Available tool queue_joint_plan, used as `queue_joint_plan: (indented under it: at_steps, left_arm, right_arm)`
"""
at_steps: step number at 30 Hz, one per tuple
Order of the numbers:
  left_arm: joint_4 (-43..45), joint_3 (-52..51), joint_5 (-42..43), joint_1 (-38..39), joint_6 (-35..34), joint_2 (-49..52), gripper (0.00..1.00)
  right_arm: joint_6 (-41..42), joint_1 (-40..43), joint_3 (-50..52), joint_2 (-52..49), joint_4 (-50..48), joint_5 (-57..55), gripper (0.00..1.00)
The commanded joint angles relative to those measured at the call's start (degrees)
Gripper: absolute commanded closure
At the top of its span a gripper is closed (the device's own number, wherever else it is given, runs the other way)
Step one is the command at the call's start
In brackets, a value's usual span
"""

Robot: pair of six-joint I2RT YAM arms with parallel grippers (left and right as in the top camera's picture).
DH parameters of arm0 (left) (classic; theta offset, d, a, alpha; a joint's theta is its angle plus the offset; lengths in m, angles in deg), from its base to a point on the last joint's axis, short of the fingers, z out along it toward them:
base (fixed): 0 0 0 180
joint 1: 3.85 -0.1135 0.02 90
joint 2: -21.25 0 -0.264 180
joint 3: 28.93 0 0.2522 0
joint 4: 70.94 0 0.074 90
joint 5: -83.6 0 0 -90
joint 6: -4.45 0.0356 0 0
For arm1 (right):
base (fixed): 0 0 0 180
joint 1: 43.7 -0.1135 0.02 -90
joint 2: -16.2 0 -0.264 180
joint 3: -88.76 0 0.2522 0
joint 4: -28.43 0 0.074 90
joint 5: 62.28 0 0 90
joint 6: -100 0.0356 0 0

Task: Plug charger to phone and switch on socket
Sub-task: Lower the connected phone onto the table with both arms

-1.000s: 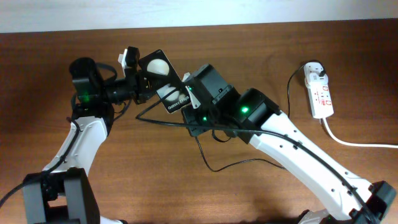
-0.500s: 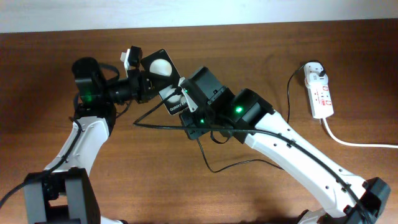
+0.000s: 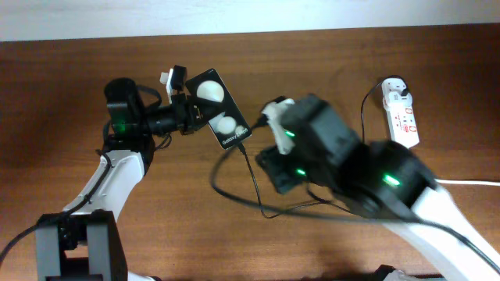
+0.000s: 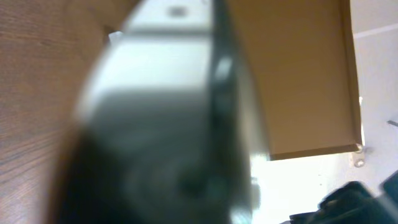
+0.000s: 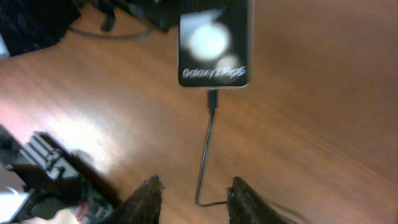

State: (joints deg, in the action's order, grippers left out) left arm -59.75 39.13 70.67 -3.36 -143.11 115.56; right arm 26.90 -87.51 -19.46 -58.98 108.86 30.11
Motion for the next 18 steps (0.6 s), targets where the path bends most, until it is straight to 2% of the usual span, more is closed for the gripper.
queue_joint_plan:
  at_steps: [1, 2, 3, 5, 6, 7, 11, 14, 16, 18]
  left_arm:
    - [-8.22, -0.17, -6.99, 1.81, 7.21, -0.11, 0.95]
    - [-14.53, -0.17, -13.09, 2.97, 7.58, -0.11, 0.97]
    - [-17.42, -0.17, -16.11, 4.00, 7.56, -0.11, 1.00]
    - [-16.09, -0.15, -16.48, 5.46, 7.48, -0.13, 1.00]
    - [-15.06, -0.15, -16.46, 6.19, 7.28, -0.13, 1.00]
    - [-14.95, 0.17, -16.37, 7.02, 6.45, -0.20, 1.00]
    - [-15.23, 5.25, -16.59, 10.34, 7.04, -0.20, 1.00]
    - [-21.35, 11.82, -17.49, 11.61, 10.49, -0.17, 1.00]
    - [-33.62, 17.38, -24.13, 12.87, 17.11, -0.17, 1.00]
    - [-47.82, 24.55, -28.06, 14.88, 29.79, -0.11, 1.00]
  right_arm:
    - [-0.15, 0.33, -1.03, 7.21, 0.02, -12.48, 0.59]
    - [-0.15, 0.33, -1.03, 9.57, 0.13, -15.30, 0.59]
    - [-0.17, 0.33, -1.01, 10.80, 0.66, -16.37, 0.54]
    - [-0.17, 0.33, -1.01, 11.43, 2.69, -18.01, 0.19]
    - [-0.17, 0.33, -0.96, 10.86, 4.22, -18.38, 0.07]
    - [-0.17, 0.33, -0.96, 9.90, 5.40, -18.36, 0.01]
    - [-0.17, 0.33, -0.96, 5.29, 7.58, -19.65, 0.01]
    - [-0.15, 0.33, -0.96, 3.91, 7.56, -19.65, 0.01]
    - [-0.17, 0.33, -0.96, 3.87, 7.56, -19.65, 0.01]
    - [-0.17, 0.33, -0.96, 3.87, 7.54, -19.87, 0.01]
